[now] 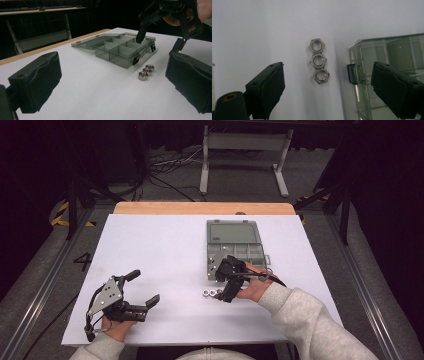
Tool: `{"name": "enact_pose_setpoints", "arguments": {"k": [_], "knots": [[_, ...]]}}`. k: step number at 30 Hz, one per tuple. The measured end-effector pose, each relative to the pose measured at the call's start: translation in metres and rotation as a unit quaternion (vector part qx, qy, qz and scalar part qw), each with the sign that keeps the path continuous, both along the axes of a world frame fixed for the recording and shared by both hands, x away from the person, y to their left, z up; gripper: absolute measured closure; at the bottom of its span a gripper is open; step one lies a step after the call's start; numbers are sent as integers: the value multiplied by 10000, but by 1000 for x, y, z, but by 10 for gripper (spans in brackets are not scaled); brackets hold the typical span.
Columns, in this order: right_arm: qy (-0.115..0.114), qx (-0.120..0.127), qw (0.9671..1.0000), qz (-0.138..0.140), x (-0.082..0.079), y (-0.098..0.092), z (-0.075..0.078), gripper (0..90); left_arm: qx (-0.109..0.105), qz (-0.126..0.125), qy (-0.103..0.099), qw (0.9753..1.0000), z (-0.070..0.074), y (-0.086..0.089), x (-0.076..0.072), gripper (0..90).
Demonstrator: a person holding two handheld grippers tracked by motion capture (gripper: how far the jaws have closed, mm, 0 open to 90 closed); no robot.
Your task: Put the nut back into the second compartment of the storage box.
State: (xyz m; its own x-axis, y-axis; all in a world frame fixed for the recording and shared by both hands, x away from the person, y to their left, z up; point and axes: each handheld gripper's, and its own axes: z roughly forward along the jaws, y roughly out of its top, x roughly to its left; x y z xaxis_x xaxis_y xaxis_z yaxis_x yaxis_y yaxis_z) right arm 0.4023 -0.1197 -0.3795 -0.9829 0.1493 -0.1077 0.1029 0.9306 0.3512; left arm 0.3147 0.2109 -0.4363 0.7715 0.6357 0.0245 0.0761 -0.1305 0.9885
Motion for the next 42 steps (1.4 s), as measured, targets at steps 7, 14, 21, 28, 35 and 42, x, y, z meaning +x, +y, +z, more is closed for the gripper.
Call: {"name": "enact_pose_setpoints", "arguments": {"k": [7,14,21,28,35,42], "knots": [[173,-298,9994,-68,6,3,-15,265,3,-13,2,10000,0,-1,0,14],[266,-424,9987,11,7,5,-27,418,20,-32,11,10000,0,-1,0,17],[424,-502,9978,-33,9,6,-36,522,27,-84,20,10000,0,-1,0,19],[507,-516,9973,-86,11,6,-40,638,10,-136,18,9999,-1,-1,0,27],[542,-508,9971,-180,13,2,-42,699,-4,-134,35,9999,0,0,0,27],[474,-567,9971,-196,9,-1,-39,700,-4,-112,27,9999,0,0,0,27]]}}
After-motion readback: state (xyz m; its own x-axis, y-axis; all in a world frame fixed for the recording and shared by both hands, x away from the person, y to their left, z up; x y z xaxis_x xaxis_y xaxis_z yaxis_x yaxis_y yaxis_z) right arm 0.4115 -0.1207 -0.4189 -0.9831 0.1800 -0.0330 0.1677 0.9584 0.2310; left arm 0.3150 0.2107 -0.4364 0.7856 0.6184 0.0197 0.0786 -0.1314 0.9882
